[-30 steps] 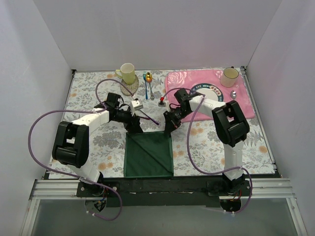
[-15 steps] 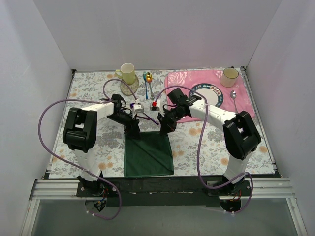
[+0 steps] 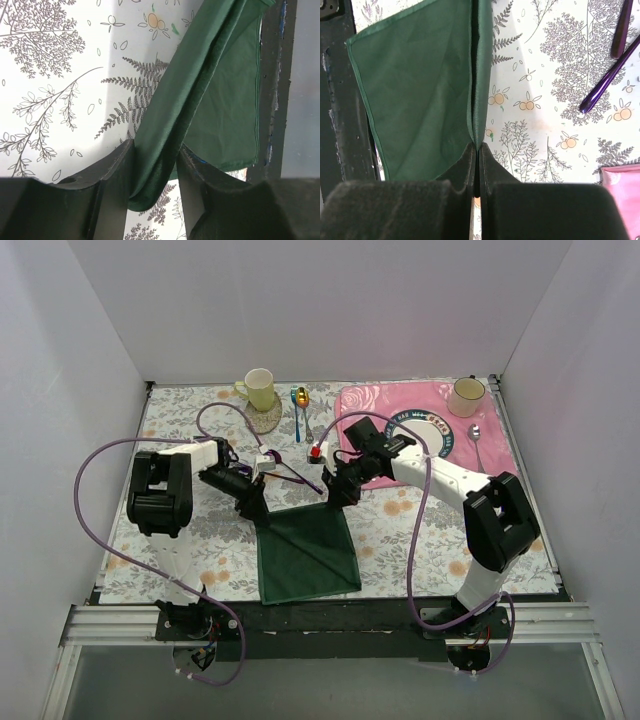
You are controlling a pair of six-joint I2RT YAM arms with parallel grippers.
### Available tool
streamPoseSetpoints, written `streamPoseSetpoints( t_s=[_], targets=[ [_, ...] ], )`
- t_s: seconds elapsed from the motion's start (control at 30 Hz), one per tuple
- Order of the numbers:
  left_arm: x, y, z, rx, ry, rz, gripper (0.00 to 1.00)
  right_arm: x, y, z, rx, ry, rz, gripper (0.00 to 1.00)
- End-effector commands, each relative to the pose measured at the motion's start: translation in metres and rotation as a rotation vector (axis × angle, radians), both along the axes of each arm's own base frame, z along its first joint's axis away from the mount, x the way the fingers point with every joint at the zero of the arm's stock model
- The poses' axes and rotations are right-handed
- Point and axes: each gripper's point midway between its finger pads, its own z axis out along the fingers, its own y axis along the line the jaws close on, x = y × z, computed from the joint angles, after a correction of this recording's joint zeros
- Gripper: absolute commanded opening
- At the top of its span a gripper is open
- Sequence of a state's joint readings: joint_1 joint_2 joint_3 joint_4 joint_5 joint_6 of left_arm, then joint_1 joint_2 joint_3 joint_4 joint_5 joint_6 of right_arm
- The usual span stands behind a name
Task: Fold the napkin into a case and place the utensils inside
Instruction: Pick up the upper triangle-folded napkin from the center of the board.
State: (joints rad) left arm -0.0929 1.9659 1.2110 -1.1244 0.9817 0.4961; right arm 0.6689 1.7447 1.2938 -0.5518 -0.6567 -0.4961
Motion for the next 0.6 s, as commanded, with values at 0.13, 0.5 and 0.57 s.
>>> streamPoseSetpoints(
  t_s=[0.13,0.5,0.57],
  targets=[
    [0.008,-0.001,0.016,-0.081,0.017,0.026,0.34,0.001,0.0,0.024,0.05,-0.077,0.017,0.01],
    [0.008,0.002,0.006,-0.062,0.03,0.068,0.36,-0.002,0.0,0.029,0.064,-0.077,0.021,0.01],
    [0.009,0.002,0.008,-0.071,0.039,0.072,0.29,-0.002,0.0,0.029,0.062,-0.078,0.021,0.01]
  ],
)
